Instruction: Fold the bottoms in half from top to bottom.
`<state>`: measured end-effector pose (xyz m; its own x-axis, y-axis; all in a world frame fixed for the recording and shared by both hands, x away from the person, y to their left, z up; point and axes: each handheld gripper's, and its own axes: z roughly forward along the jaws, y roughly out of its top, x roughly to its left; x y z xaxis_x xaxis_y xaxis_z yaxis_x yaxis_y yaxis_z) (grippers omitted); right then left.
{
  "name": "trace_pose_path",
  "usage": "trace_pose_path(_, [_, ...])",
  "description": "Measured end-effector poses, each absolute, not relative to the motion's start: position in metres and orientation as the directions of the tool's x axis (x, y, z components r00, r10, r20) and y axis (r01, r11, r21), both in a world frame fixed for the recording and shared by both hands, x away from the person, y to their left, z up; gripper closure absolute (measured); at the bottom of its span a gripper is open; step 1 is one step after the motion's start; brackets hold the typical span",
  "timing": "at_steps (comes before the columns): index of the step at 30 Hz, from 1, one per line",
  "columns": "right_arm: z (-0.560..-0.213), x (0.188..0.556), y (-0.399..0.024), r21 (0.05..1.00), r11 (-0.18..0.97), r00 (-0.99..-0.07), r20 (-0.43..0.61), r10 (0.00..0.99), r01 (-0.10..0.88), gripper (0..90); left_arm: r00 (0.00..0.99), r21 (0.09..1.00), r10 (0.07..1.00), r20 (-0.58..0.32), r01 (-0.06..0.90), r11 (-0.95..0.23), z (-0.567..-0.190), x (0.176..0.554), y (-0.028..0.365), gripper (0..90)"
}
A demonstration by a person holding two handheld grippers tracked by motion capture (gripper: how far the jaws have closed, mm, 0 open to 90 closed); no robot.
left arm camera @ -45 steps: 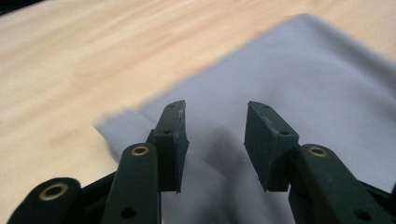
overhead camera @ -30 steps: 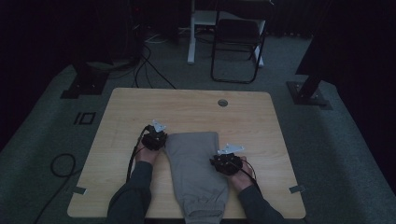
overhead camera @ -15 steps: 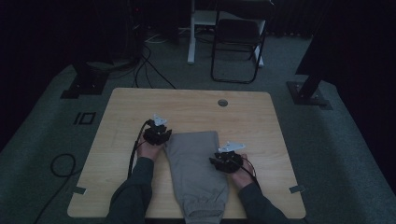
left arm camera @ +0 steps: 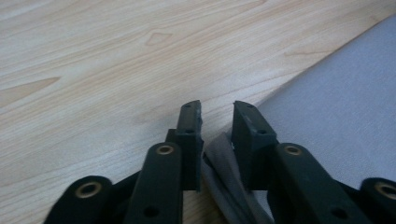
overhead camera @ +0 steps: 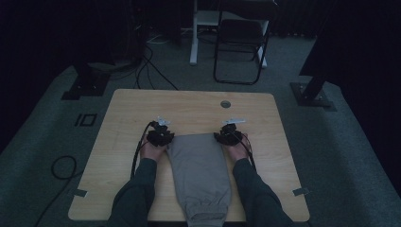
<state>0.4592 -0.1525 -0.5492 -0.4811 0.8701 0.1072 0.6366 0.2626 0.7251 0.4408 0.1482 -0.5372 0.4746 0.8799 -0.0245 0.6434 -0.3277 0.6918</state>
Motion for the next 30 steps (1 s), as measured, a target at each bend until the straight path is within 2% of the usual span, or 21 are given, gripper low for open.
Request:
trace_pose_path(2, [-0.550, 0.460, -0.149, 0.723, 0.284, -0.499, 0.097, 0.861, 0.630, 78.1, 0.476, 0.686, 0.879, -0.020, 0.646, -0.334, -0.538, 0.441, 0.148, 81.0])
trace_pose_path(3, [-0.549, 0.460, -0.148, 0.719, 0.296, -0.504, 0.088, 0.859, 0.629, 84.3, 0.462, 0.687, 0.887, 0.000, 0.644, -0.335, -0.537, 0.440, 0.148, 88.0])
trace_pose_path(4, [-0.548, 0.459, -0.146, 0.715, 0.315, -0.510, 0.066, 0.858, 0.624, 86.0, 0.448, 0.690, 0.894, -0.003, 0.648, -0.323, -0.537, 0.440, 0.149, 88.9])
trace_pose_path(7, [-0.547, 0.456, -0.142, 0.713, 0.357, -0.519, 0.012, 0.855, 0.604, 87.0, 0.395, 0.699, 0.919, 0.009, 0.654, -0.288, -0.534, 0.438, 0.155, 89.6])
trace_pose_path(12, [-0.547, 0.456, -0.144, 0.714, 0.348, -0.516, 0.022, 0.856, 0.607, 86.8, 0.321, 0.727, 0.947, -0.018, 0.655, -0.208, -0.529, 0.435, 0.162, 89.0])
trace_pose_path(15, [-0.547, 0.457, -0.144, 0.714, 0.342, -0.514, 0.029, 0.857, 0.611, 86.4, 0.272, 0.734, 0.962, 0.019, 0.650, -0.198, -0.527, 0.435, 0.156, 88.6])
trace_pose_path(18, [-0.547, 0.457, -0.145, 0.714, 0.331, -0.508, 0.041, 0.860, 0.617, 85.7, 0.253, 0.751, 0.967, -0.002, 0.639, -0.165, -0.524, 0.436, 0.156, 84.2])
trace_pose_path(21, [-0.546, 0.459, -0.149, 0.715, 0.307, -0.497, 0.065, 0.865, 0.629, 82.5, 0.330, 0.754, 0.944, -0.022, 0.625, -0.201, -0.525, 0.436, 0.154, 74.0])
trace_pose_path(25, [-0.543, 0.461, -0.153, 0.742, 0.258, -0.487, 0.105, 0.867, 0.619, 71.7, 0.411, 0.739, 0.911, -0.041, 0.626, -0.249, -0.534, 0.438, 0.149, 59.9])
trace_pose_path(30, [-0.541, 0.466, -0.154, 0.739, 0.252, -0.504, 0.134, 0.853, 0.624, 59.5, 0.431, 0.718, 0.901, -0.048, 0.642, -0.269, -0.542, 0.440, 0.149, 54.0])
